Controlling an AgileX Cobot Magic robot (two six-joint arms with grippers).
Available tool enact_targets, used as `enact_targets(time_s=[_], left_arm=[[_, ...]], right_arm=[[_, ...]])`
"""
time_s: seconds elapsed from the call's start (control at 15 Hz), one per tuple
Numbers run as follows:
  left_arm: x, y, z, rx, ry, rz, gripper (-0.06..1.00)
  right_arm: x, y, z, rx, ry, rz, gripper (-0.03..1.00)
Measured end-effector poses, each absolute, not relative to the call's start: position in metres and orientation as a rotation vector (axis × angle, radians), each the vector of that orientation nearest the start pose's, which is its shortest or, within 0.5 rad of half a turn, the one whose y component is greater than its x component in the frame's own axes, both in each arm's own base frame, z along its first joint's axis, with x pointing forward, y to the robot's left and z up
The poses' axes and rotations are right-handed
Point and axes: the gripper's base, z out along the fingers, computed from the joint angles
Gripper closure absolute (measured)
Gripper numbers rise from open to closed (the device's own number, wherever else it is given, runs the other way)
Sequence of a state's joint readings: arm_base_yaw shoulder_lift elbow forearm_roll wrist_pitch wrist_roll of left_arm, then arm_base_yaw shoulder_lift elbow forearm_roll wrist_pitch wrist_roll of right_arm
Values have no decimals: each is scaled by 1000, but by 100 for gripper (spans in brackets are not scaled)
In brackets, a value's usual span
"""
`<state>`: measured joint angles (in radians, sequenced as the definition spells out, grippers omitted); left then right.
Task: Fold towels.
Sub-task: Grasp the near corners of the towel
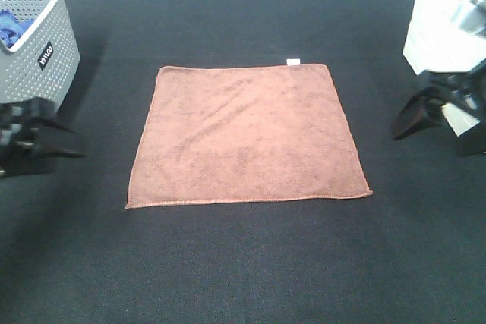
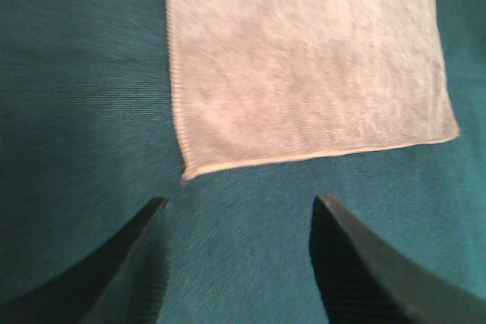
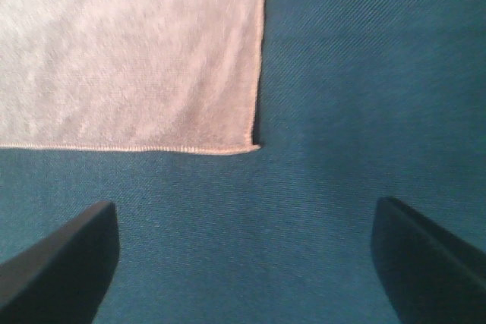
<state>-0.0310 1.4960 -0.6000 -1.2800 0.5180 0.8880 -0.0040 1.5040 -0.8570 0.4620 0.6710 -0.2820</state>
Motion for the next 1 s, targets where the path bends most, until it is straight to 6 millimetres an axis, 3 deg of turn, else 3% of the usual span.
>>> enact_targets(time_s=[0.07, 0.2, 0.53, 1.0], left_arm=[[250, -51, 175, -209, 2538, -778, 42], [273, -56, 147, -234, 2590, -862, 42], [301, -59, 104, -264, 2683, -890, 39], [318, -90, 87, -148, 2718, -776, 33]], right_arm=[[277, 24, 212, 51, 2734, 409, 12], [298, 27, 189, 34, 2797, 462, 12], [339, 33, 144, -6, 2862, 603, 12], [374, 33, 111, -15, 2900, 643, 12]])
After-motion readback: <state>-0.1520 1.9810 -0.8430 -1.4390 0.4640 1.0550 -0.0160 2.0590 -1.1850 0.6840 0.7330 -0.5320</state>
